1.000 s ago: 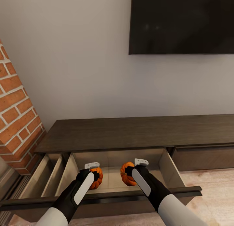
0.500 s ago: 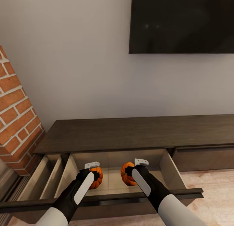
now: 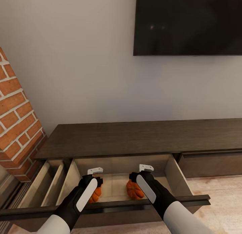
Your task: Place each of the two pumpkins and all three candles from the living room inside a cabinet in the living room (use any cabinet), then make sure every cabinet is closed, and position the cauldron so it is next to a table in the living room.
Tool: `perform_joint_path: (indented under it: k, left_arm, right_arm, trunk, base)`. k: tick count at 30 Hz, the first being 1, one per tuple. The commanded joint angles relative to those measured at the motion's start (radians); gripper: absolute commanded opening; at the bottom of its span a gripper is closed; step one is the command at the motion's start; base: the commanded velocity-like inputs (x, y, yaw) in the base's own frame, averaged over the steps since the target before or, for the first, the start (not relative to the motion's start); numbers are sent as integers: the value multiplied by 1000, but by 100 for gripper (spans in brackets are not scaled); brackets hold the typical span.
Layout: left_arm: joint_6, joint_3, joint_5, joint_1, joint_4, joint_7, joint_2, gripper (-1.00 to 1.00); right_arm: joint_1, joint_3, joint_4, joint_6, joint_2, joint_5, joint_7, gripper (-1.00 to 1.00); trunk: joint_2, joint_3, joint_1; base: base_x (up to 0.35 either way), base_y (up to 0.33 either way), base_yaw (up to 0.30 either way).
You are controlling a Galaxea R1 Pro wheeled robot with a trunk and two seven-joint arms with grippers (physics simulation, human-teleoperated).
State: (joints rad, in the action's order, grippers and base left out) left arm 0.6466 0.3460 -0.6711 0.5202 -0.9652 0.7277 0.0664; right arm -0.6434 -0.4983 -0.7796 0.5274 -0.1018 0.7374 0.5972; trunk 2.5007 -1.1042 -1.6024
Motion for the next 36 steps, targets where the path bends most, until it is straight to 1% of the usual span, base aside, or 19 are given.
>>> perform_joint_path:
  k: [1,4,9,12,16,22,34,36]
  left_arm:
    - [1,2,-10,1,-1,10,0,100]
    - [1,2,-11,1,-1,10,0,100]
    - [1,3,-12,1,-3,11,0,100]
    - [4,0,-17,1,-6,12,0,100]
    - [16,-4,-22,1,-46,14,0,100]
    - [20,-11,-27,1,-62,15,0,100]
    - [21,-13,-27,1,-68,15,-1,100]
    - [21,-21,-27,2,-67,15,-1,100]
  right_arm:
    - [-1,-3,-1,1,1,8,9,100]
    - [-1,-3,-1,2,1,8,9,100]
    - [-1,-3,-1,2,1,8,9,100]
    - [-1,-3,-2,6,1,8,8,100]
    - [-1,-1,-3,19,1,10,10,100]
    - [-1,1,-3,67,2,10,10,100]
    - [-1,1,-4,71,2,10,10,100]
    - [-1,1,-5,71,2,10,9,100]
  trunk:
    - [0,-1,0]
    - [0,-1,0]
    - [-1,18,2]
    - [-22,28,14]
    - [-50,40,29]
    - [-92,59,52]
    - [-176,97,98]
    - [-190,103,106]
  base:
    - [0,0,0]
    - [0,0,0]
    - [0,0,0]
    - [0,0,0]
    - [0,0,0]
    - [0,0,0]
    - [-69,6,0]
    - [-217,1,0]
